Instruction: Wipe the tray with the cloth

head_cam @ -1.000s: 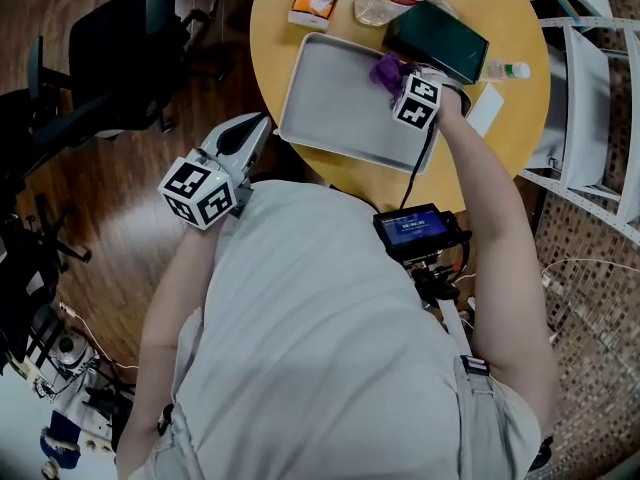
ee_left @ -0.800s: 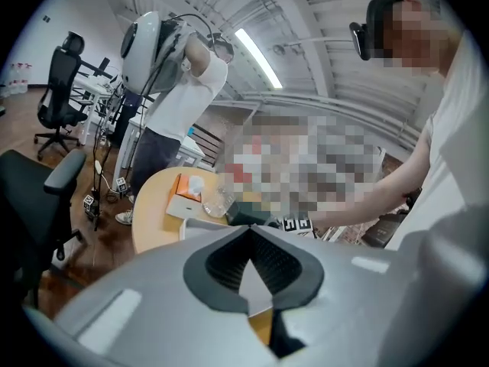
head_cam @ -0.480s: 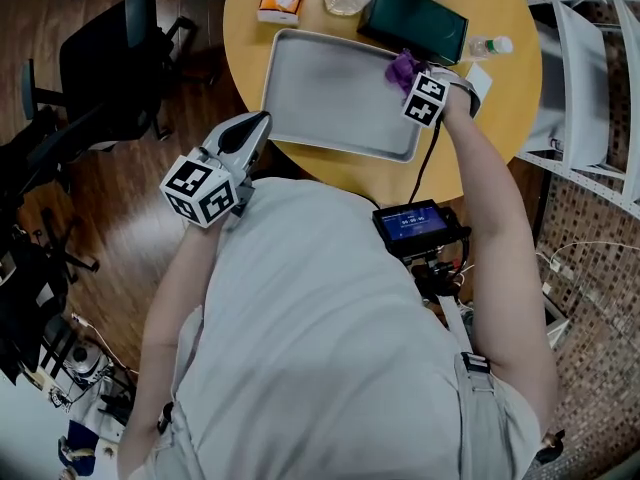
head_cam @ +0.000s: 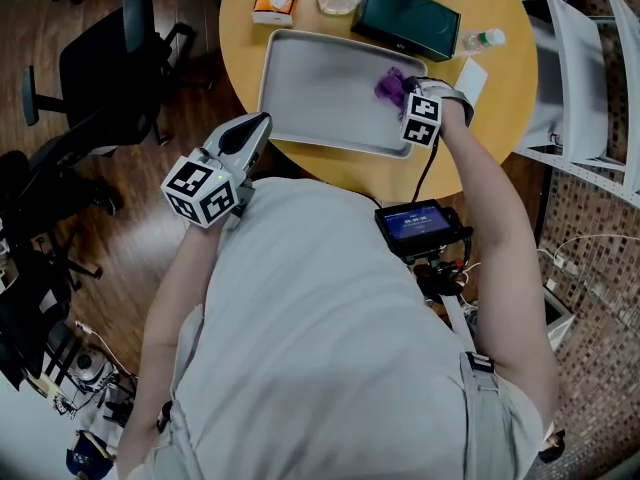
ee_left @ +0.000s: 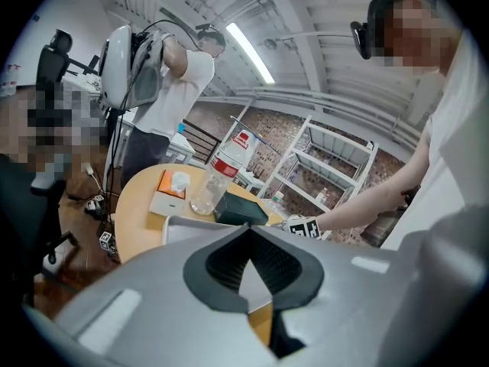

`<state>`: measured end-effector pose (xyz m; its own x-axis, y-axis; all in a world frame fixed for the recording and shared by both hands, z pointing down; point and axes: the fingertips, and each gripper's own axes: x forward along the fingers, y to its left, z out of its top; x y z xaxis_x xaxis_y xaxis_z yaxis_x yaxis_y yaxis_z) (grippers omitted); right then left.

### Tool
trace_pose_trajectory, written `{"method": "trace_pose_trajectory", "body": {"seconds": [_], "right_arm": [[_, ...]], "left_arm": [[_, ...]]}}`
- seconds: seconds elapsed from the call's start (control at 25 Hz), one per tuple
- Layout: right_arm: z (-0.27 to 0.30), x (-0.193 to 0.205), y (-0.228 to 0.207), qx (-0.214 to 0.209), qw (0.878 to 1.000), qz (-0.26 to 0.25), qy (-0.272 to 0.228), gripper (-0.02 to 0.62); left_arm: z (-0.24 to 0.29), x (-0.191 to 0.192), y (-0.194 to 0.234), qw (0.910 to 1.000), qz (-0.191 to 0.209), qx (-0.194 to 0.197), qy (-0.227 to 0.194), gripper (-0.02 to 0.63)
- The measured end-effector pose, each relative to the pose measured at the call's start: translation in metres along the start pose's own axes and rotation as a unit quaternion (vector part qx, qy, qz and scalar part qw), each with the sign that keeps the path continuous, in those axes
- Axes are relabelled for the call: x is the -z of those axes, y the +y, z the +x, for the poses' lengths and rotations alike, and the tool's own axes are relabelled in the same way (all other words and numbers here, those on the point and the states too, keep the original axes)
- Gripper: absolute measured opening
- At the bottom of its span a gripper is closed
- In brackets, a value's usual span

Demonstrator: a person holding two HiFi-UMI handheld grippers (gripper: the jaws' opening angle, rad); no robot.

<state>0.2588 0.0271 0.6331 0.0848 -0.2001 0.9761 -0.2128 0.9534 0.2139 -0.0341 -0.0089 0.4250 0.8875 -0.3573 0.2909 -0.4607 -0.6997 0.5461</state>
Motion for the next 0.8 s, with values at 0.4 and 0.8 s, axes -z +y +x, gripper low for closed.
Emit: {"method": "trace_pose_trajectory", "body": {"seconds": [0.4, 0.8], "right_arm": [[-0.002, -0.005, 0.031, -0.008, 1.0, -0.004, -0.026, 0.067], [-0.002, -0.031, 0.015, 0.005, 0.997, -0.07, -0.038, 0.068]], "left_arm": [[0.009, -0.003, -0.007, 0.9998, 0.005, 0.018, 0.001, 0.0], [-0.01, 0.005, 0.004, 0.9996, -0.017, -0.018, -0.011, 0.0]]}}
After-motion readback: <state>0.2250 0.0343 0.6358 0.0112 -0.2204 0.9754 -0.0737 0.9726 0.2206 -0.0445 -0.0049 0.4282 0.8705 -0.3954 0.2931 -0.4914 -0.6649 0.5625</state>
